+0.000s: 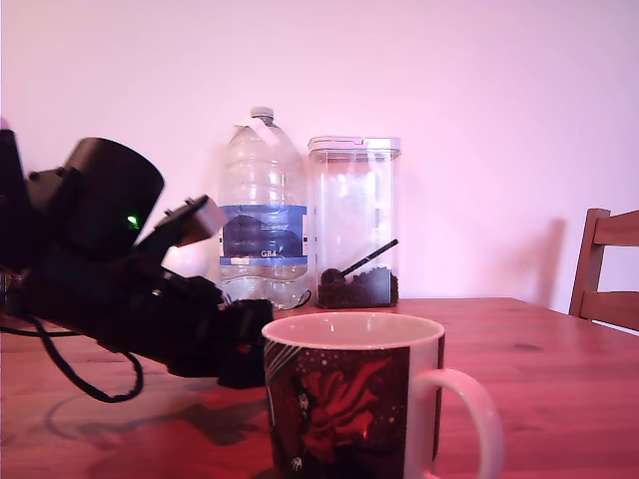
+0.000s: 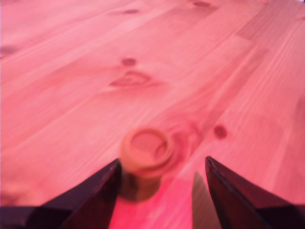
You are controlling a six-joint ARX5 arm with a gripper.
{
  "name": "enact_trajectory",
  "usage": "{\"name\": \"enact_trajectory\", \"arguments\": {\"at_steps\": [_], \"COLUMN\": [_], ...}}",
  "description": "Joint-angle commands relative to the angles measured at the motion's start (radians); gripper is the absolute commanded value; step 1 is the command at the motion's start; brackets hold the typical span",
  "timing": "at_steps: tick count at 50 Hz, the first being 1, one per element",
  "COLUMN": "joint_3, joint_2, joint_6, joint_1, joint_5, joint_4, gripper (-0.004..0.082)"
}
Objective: Pick up the coffee capsules from the table one by one and drop them inside the nearest coffee cup
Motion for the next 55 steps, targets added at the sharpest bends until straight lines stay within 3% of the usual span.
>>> {"name": "enact_trajectory", "arguments": {"at_steps": [1,18,30,34,49,55], "joint_3": [0.004,0.007,0.007,0.007,0.007,0.007], "joint_2": [0.043,0.053,0.053,0.053,0.053,0.045], "joint_6": [-0.016,-0.015,-0.015,-0.015,-0.015,-0.015], "joint_1": [-0.006,-0.014,-0.013,-0.011,-0.011,-0.011], "joint_5": [0.000,-0.014,-0.014,-0.012,-0.010,0.013], "joint_4": [-0.004,0.001,-0.005,-0.005,0.003,0.003], "gripper": [0.0500,0.0490,0.0239,0.0198,0.0195,0.0187]}}
